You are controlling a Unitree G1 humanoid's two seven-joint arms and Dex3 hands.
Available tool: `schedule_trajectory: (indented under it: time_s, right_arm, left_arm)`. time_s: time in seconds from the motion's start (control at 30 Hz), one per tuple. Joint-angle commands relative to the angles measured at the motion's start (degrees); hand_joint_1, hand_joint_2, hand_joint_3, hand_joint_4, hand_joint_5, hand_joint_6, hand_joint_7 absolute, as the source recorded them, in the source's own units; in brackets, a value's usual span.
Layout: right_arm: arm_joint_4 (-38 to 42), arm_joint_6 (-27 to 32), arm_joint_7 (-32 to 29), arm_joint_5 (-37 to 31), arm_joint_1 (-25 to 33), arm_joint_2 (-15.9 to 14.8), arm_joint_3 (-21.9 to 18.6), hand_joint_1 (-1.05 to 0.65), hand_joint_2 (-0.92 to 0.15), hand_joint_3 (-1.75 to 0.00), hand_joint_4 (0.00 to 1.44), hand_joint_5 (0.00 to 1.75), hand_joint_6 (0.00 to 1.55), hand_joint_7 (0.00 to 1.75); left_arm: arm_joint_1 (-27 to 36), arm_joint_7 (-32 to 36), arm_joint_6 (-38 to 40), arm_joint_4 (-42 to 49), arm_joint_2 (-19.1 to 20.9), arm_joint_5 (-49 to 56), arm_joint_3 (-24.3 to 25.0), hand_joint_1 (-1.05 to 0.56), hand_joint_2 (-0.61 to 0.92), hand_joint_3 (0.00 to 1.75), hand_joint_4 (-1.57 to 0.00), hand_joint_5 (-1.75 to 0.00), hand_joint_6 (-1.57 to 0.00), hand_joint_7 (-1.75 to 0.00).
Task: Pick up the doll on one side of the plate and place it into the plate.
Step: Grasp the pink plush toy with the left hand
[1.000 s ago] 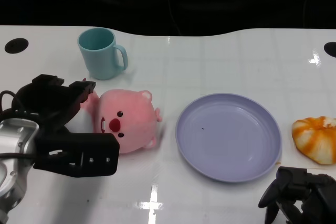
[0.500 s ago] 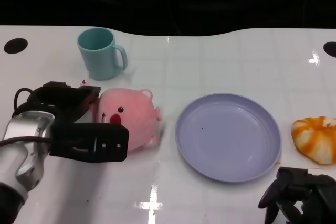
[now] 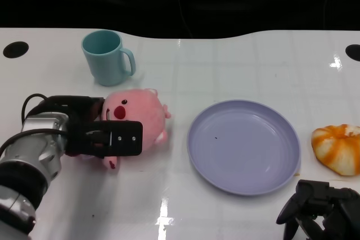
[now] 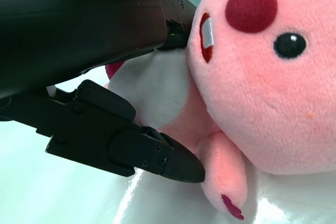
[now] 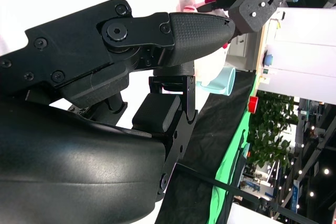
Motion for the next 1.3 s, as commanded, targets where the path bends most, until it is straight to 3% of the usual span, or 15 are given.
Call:
schedule_trajectory:
  time_s: [0.03,0.17,0.27,0.37,0.4,0.43,0.47,0.53,0.57,0.6,0.63,0.87,0.93,1.07,1.3]
  right_arm:
    - [-0.4,-0.4,-0.4,-0.4,0.4,-0.5,-0.3,-0.98,-0.92,-0.43,0.96,1.42,0.96,1.09]
    - [-0.6,-0.4,-0.2,-0.1,0.6,-0.6,-0.3,-0.97,-0.92,-0.43,0.96,1.42,0.96,1.09]
    - [-0.9,-0.1,-0.2,0.0,0.7,-0.5,-0.3,-0.97,-0.92,-0.43,0.96,1.42,0.96,1.09]
    - [-0.8,-0.6,-0.2,-0.2,0.7,-0.5,-0.3,-0.97,-0.92,-0.43,0.95,1.42,0.96,1.09]
    - [-0.9,-0.6,-0.3,-0.3,0.8,-0.6,-0.3,-0.97,-0.92,-0.44,0.95,1.42,0.95,1.10]
    - [-0.9,-0.6,-0.3,-0.3,0.8,-0.6,-0.3,-0.97,-0.92,-0.44,0.95,1.42,0.95,1.10]
    - [-1.0,-0.5,-0.4,-0.4,0.9,-0.5,-0.3,-0.97,-0.92,-0.44,0.95,1.42,0.95,1.10]
    - [-1.1,-0.3,-0.4,-0.3,1.0,-0.5,-0.3,-0.97,-0.92,-0.44,0.95,1.42,0.95,1.10]
    - [-1.1,-0.2,-0.3,-0.1,0.9,-0.5,-0.3,-0.97,-0.92,-0.44,0.95,1.42,0.95,1.10]
    - [-1.0,-0.1,-0.2,0.0,0.9,-0.5,-0.2,-0.97,-0.92,-0.43,0.95,1.42,0.95,1.10]
    - [-0.9,-0.1,-0.2,0.1,0.8,-0.5,-0.2,-0.97,-0.92,-0.43,0.95,1.42,0.95,1.10]
    - [-1.0,0.3,0.0,0.3,0.9,-0.6,-0.3,-0.97,-0.92,-0.42,0.95,1.42,0.95,1.09]
    - [-1.2,0.8,-0.2,0.3,0.9,-0.4,-0.3,-0.97,-0.92,-0.41,0.95,1.41,0.96,1.09]
    - [-1.3,1.0,-0.4,0.0,1.0,-0.4,-0.3,-0.96,-0.92,-0.41,0.96,1.41,0.95,1.08]
    - [-1.1,0.8,-0.4,0.1,0.8,-0.4,-0.3,-0.96,-0.92,-0.41,0.96,1.40,0.95,1.08]
  left_arm:
    - [0.5,1.2,-1.3,5.2,-1.5,-1.4,-1.0,-0.62,0.92,0.08,-0.32,-0.10,-0.34,-0.03]
    - [0.3,3.1,-2.8,9.0,-2.9,-4.0,-0.1,-0.46,0.92,0.08,-0.55,-0.11,-0.54,-0.05]
    - [0.9,6.2,-4.7,10.8,-3.5,-5.1,0.1,-0.27,0.92,0.11,-0.85,-0.25,-0.85,-0.17]
    - [1.5,9.6,-6.2,11.9,-3.6,-4.8,-0.9,-0.28,0.92,0.12,-0.83,-0.63,-1.07,-0.29]
    - [1.7,11.0,-6.6,12.1,-3.5,-4.3,-1.6,-0.27,0.92,0.08,-0.81,-0.92,-1.11,-0.36]
    - [1.9,12.3,-6.7,12.2,-3.5,-3.8,-2.3,-0.27,0.92,0.07,-0.77,-1.21,-1.11,-0.49]
    - [2.3,13.9,-7.1,12.2,-3.4,-3.8,-2.6,-0.27,0.92,0.12,-0.72,-1.35,-1.00,-0.58]
    - [2.5,15.6,-7.5,12.3,-3.3,-4.0,-2.8,-0.28,0.92,0.33,-0.69,-1.51,-0.80,-0.97]
    - [2.8,16.9,-8.3,12.0,-3.1,-4.5,-2.4,-0.28,0.92,0.35,-0.68,-1.53,-0.77,-1.02]
    - [3.0,18.3,-9.1,11.8,-3.0,-5.1,-2.0,-0.26,0.92,0.44,-0.65,-1.65,-0.66,-1.32]
    - [3.3,19.8,-10.0,11.6,-2.8,-5.6,-1.5,-0.24,0.92,0.48,-0.65,-1.71,-0.60,-1.47]
    - [6.0,31.8,-15.5,9.8,-1.9,-7.4,0.6,-0.18,0.86,0.44,-0.83,-1.75,-0.61,-1.73]
    - [6.5,34.0,-16.2,9.2,-1.4,-7.5,0.9,-0.17,0.82,0.53,-0.86,-1.75,-0.63,-1.74]
    - [6.9,34.3,-15.1,6.5,-0.3,-7.8,1.3,-0.14,0.70,0.69,-0.84,-1.75,-0.63,-1.75]
    - [8.8,34.2,-14.8,0.3,2.2,-8.4,3.1,-0.11,0.68,0.70,-0.82,-1.75,-0.62,-1.75]
